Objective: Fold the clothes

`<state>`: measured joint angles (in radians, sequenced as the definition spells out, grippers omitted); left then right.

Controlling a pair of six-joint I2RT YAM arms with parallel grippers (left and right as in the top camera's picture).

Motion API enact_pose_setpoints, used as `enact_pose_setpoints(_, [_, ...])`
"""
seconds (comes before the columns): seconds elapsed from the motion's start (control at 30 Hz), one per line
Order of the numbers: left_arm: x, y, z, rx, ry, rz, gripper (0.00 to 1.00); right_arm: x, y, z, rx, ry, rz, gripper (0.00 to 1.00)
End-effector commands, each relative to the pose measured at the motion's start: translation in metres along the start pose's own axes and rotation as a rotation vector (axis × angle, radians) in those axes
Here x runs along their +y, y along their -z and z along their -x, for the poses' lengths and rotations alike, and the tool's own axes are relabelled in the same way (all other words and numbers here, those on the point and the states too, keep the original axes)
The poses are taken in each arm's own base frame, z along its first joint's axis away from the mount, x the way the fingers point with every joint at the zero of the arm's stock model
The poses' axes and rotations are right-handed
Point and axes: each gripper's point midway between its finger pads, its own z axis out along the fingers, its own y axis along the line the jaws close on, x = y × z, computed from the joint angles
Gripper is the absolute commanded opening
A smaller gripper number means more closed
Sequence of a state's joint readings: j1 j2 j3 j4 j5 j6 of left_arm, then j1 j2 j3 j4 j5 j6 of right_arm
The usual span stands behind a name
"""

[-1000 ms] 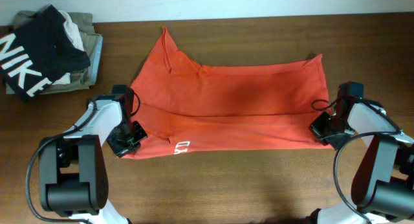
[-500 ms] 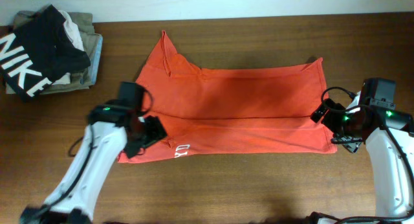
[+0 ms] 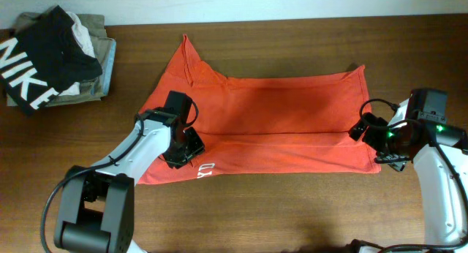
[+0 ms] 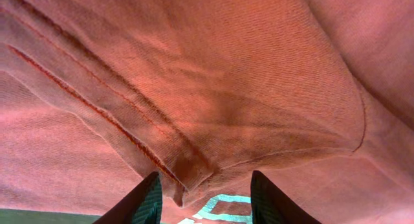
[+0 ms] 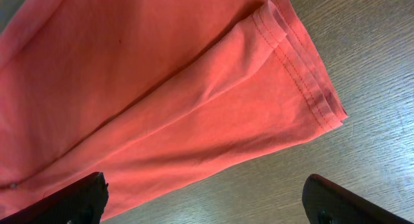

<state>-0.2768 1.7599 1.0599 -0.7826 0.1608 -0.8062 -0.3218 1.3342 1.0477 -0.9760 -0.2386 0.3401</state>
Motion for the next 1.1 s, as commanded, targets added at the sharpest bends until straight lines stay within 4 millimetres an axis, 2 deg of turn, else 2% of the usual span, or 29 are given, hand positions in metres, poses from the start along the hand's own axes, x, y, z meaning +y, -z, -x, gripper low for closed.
enact_pose_setpoints(0.0, [0.007,-0.007,-0.006,0.018,0.037,0.021,0.44,0.005,0.005,0.003,-0.009,0.017,0.016,0.99])
enact_pose_setpoints(0.07, [0.011,-0.01,-0.006,0.014,0.038,0.032,0.35,0.005,0.005,0.003,-0.009,0.017,0.017,0.99])
enact_pose_setpoints(0.13, [0.011,-0.01,-0.003,-0.004,0.036,0.034,0.15,0.005,0.005,0.003,-0.009,0.017,0.017,0.99])
enact_pose_setpoints(0.2, [0.008,-0.01,0.0,-0.015,0.033,0.022,0.01,0.005,0.004,0.003,-0.009,0.017,0.017,1.0])
enact_pose_setpoints(0.33, [-0.01,-0.009,0.017,-0.081,0.018,-0.049,0.01,0.005,0.005,0.003,-0.011,0.017,0.015,1.0])
enact_pose_setpoints(0.53, [-0.059,0.006,0.061,-0.269,-0.024,-0.252,0.01,0.001,0.004,0.004,-0.018,0.016,-0.008,1.0])
enact_pose_setpoints(0.6, [-0.069,0.013,0.073,-0.33,-0.055,-0.288,0.01,0.001,0.005,0.005,-0.018,0.016,-0.008,0.99])
enact_pose_setpoints(0.67, [-0.071,0.02,0.09,-0.421,-0.047,-0.283,0.01,0.001,0.005,0.005,-0.018,0.016,-0.008,0.99])
enact_pose_setpoints(0.83, [-0.094,0.037,0.109,-0.528,-0.082,-0.374,0.01,0.001,0.004,0.004,-0.018,0.016,-0.008,0.99])
enact_pose_setpoints(0.9, [-0.102,0.029,0.111,-0.537,-0.094,-0.39,0.01,0.001,0.005,0.005,-0.019,0.017,-0.008,0.99])
enact_pose_setpoints(0.97, [-0.107,0.013,0.112,-0.532,-0.105,-0.389,0.13,0.001,0.005,0.005,-0.018,0.017,-0.008,0.99])
enact_pose_setpoints(1.0, [-0.11,0.014,0.116,-0.559,-0.157,-0.388,0.31,0.001,0.005,0.004,-0.017,0.017,-0.008,0.99])
enact_pose_setpoints(1.03, [-0.113,0.017,0.118,-0.588,-0.211,-0.383,0.43,0.001,0.005,0.004,-0.015,0.016,-0.009,0.99])
enact_pose_setpoints(1.07, [-0.117,0.021,0.122,-0.628,-0.308,-0.373,0.85,0.0,0.005,0.003,-0.012,0.015,-0.01,0.99])
